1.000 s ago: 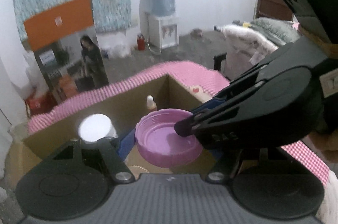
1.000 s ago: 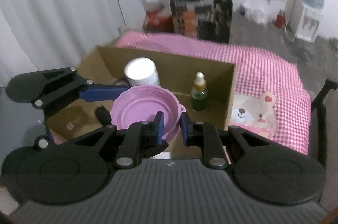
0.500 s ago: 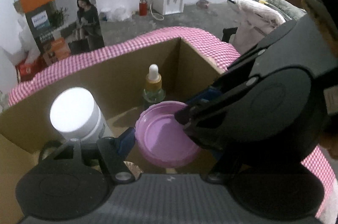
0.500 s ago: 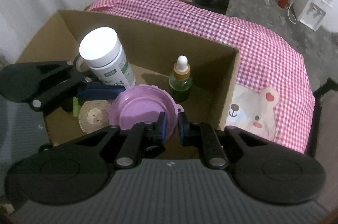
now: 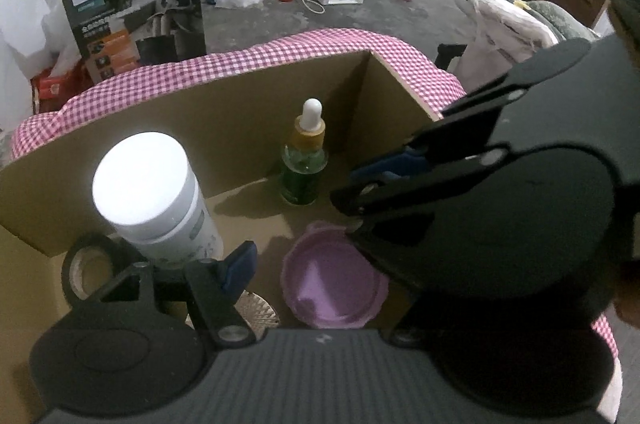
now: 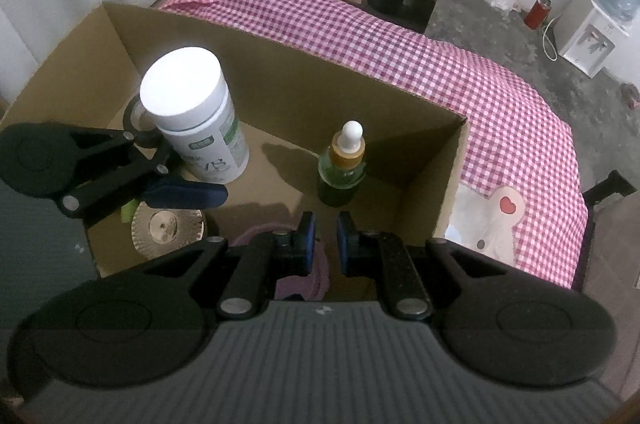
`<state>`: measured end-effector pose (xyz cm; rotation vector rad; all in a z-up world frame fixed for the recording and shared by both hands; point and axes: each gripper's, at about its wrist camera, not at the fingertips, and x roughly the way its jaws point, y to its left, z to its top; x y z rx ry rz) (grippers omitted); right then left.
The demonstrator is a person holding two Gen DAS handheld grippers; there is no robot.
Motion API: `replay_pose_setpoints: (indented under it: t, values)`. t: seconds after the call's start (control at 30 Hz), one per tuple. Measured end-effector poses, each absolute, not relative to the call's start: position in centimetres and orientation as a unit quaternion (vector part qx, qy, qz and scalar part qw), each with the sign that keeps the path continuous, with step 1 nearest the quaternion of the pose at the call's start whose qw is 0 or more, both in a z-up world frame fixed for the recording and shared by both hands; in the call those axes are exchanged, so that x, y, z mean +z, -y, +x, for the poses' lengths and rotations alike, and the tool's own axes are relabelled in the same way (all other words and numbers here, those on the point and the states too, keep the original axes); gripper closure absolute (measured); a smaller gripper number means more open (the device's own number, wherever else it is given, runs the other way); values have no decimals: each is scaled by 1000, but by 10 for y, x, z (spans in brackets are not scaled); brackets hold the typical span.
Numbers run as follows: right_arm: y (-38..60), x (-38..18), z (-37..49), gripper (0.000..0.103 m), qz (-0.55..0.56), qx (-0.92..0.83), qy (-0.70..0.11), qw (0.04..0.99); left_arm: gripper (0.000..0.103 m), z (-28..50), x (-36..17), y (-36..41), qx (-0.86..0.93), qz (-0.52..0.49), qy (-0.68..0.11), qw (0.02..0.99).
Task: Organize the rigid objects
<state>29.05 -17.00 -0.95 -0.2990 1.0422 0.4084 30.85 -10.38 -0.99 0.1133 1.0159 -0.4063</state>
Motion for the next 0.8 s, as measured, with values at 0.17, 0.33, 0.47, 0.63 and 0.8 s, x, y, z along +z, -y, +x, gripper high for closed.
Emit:
replay_pose_setpoints:
  t: [0.17, 0.33, 0.47, 0.63, 0.8]
  values:
    - [178, 11, 275, 90, -117, 198, -462, 856, 25, 297, 2, 99, -194, 50, -465, 863]
    - [199, 51, 240, 65, -59, 206, -402, 890, 16, 265, 34, 94, -199, 68, -416, 885]
    - [221, 87, 193, 31, -9, 219, -339, 915, 5, 228, 67, 80, -193, 74, -369, 906]
    - [244, 119, 136, 7, 45, 249, -281, 926, 0, 179, 103, 55, -152, 94, -313, 933]
    - [251, 135, 82, 1, 59, 249, -236, 938, 0, 141, 124, 26, -97, 71, -304, 945]
